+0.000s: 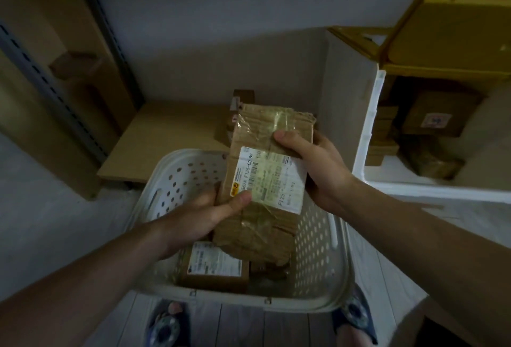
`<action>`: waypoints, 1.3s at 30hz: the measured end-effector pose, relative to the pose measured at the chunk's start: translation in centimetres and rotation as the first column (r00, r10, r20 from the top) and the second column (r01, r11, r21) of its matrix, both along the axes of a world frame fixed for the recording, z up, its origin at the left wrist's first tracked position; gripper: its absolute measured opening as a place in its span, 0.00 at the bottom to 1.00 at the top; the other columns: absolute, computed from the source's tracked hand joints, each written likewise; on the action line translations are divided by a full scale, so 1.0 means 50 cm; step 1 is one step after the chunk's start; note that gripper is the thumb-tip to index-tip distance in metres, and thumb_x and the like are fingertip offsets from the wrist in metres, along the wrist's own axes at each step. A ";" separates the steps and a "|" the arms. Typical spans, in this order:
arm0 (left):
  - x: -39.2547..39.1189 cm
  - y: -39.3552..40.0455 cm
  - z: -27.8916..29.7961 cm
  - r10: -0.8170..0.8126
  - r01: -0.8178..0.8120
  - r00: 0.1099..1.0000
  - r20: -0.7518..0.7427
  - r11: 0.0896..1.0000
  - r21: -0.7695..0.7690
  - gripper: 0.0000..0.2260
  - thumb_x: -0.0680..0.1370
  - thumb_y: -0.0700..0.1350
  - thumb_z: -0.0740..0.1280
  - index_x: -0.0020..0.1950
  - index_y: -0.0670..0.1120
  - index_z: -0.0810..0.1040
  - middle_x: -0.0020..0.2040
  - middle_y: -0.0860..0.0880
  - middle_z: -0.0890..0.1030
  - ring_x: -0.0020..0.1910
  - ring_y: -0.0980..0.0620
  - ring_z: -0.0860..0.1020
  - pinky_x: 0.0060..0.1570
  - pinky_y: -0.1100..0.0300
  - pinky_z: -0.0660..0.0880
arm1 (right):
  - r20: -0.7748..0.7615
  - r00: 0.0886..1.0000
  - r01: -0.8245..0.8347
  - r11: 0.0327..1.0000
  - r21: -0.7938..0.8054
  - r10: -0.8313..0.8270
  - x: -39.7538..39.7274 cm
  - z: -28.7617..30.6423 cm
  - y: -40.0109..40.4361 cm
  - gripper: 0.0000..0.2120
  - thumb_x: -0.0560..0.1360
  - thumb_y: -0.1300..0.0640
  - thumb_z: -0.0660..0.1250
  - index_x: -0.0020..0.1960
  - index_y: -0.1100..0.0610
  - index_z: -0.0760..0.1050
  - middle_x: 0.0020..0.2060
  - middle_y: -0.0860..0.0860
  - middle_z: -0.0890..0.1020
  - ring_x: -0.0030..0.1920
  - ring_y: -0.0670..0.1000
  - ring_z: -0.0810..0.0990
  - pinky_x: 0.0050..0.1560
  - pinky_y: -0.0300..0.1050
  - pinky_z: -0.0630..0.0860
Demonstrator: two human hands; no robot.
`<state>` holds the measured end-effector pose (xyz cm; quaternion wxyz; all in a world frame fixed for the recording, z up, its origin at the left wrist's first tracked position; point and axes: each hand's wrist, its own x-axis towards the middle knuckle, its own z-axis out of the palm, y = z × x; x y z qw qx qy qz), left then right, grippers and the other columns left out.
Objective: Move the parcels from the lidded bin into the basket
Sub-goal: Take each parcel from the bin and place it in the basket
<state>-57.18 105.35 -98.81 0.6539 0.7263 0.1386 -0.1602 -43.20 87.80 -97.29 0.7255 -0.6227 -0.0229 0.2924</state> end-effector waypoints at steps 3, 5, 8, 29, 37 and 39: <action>-0.002 -0.028 -0.036 0.042 -0.042 0.999 0.006 0.998 -0.040 0.15 0.77 0.60 0.61 0.63 0.61 0.76 0.58 0.61 0.84 0.58 0.60 0.83 0.60 0.57 0.79 | -0.062 0.997 0.047 0.995 -0.082 -0.053 -0.013 -0.022 0.006 0.28 0.73 0.53 0.78 0.67 0.58 0.70 0.51 0.58 0.87 0.48 0.59 0.88 0.51 0.61 0.84; -0.001 -0.043 -0.058 0.045 -0.046 0.999 -0.008 0.997 -0.055 0.17 0.77 0.60 0.60 0.64 0.60 0.75 0.56 0.60 0.85 0.57 0.59 0.83 0.55 0.62 0.80 | -0.071 0.996 0.035 0.987 -0.156 -0.047 -0.020 -0.044 0.006 0.25 0.73 0.51 0.77 0.66 0.57 0.72 0.51 0.57 0.87 0.47 0.58 0.88 0.51 0.61 0.84; -0.002 -0.060 -0.092 0.025 -0.028 0.998 -0.057 0.998 -0.054 0.19 0.77 0.61 0.58 0.65 0.58 0.75 0.54 0.59 0.86 0.55 0.60 0.83 0.51 0.65 0.80 | -0.084 0.996 -0.003 0.962 -0.272 -0.021 -0.020 -0.076 -0.002 0.17 0.75 0.48 0.75 0.59 0.55 0.77 0.47 0.54 0.88 0.44 0.55 0.88 0.48 0.55 0.85; 0.096 -0.132 -0.333 0.053 -0.047 0.903 -0.427 0.999 0.025 0.18 0.84 0.46 0.63 0.69 0.64 0.65 0.67 0.50 0.75 0.65 0.45 0.75 0.62 0.38 0.76 | -0.120 0.992 -0.109 0.655 -0.747 0.028 -0.005 -0.306 -0.026 0.32 0.81 0.53 0.63 0.79 0.62 0.55 0.67 0.59 0.74 0.63 0.60 0.77 0.60 0.50 0.76; 0.116 -0.164 -0.390 0.023 0.056 0.879 -0.477 0.987 0.152 0.33 0.80 0.44 0.66 0.80 0.56 0.54 0.75 0.48 0.69 0.74 0.45 0.68 0.73 0.42 0.67 | -0.183 0.966 -0.251 0.487 -0.837 0.183 0.012 -0.347 -0.012 0.34 0.84 0.57 0.59 0.81 0.65 0.43 0.75 0.62 0.67 0.70 0.61 0.73 0.62 0.48 0.76; 0.121 -0.167 -0.385 0.017 0.070 0.869 -0.495 0.985 0.156 0.35 0.80 0.46 0.66 0.82 0.54 0.50 0.77 0.46 0.67 0.75 0.44 0.66 0.74 0.45 0.65 | -0.232 0.961 -0.276 0.462 -0.843 0.150 0.022 -0.365 -0.004 0.40 0.82 0.59 0.63 0.81 0.63 0.38 0.76 0.62 0.65 0.72 0.61 0.71 0.66 0.49 0.74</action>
